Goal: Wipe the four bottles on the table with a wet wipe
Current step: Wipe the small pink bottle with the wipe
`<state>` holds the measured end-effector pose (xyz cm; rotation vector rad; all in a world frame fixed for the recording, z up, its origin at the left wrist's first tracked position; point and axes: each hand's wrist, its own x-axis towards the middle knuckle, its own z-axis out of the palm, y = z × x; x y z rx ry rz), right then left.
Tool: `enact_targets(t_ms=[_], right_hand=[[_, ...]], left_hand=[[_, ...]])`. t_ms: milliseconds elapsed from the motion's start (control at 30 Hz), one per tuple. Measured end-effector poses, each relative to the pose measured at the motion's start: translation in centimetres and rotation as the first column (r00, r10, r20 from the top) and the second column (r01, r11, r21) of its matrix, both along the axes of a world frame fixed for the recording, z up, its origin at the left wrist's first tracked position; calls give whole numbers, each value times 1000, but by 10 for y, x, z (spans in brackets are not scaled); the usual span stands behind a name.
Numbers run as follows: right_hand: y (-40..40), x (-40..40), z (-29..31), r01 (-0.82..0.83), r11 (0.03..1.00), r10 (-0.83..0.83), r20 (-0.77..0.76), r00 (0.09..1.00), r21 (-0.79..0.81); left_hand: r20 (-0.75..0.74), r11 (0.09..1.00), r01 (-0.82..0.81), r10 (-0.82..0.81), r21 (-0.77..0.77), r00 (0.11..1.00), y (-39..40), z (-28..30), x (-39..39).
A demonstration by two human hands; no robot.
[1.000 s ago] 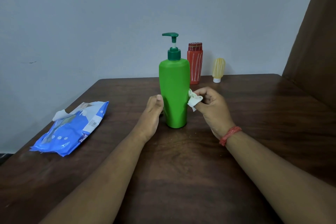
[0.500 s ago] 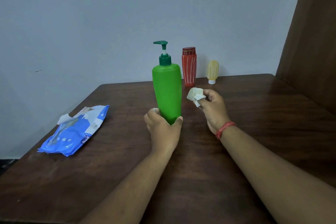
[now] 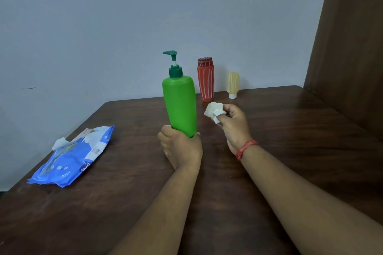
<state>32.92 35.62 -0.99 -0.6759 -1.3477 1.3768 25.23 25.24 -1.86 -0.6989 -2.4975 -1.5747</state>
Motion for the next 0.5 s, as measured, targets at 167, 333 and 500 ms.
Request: enact_targets(t_ms=[167,333,500], right_hand=[[2,0,-1,9,1000,-9,-7,1000,-15],[8,-1,-3,14,999,-14,0,1000,-41],[12,-1,-4,29,998,-30,-19,999,-48]], left_hand=[[-26,1000,16,-16,-7,1000,13,-1,-19],[-39,1000,-6,5,-17,999,31,0,-50],[-47,1000,-14,13,-24,999,53,2,-91]])
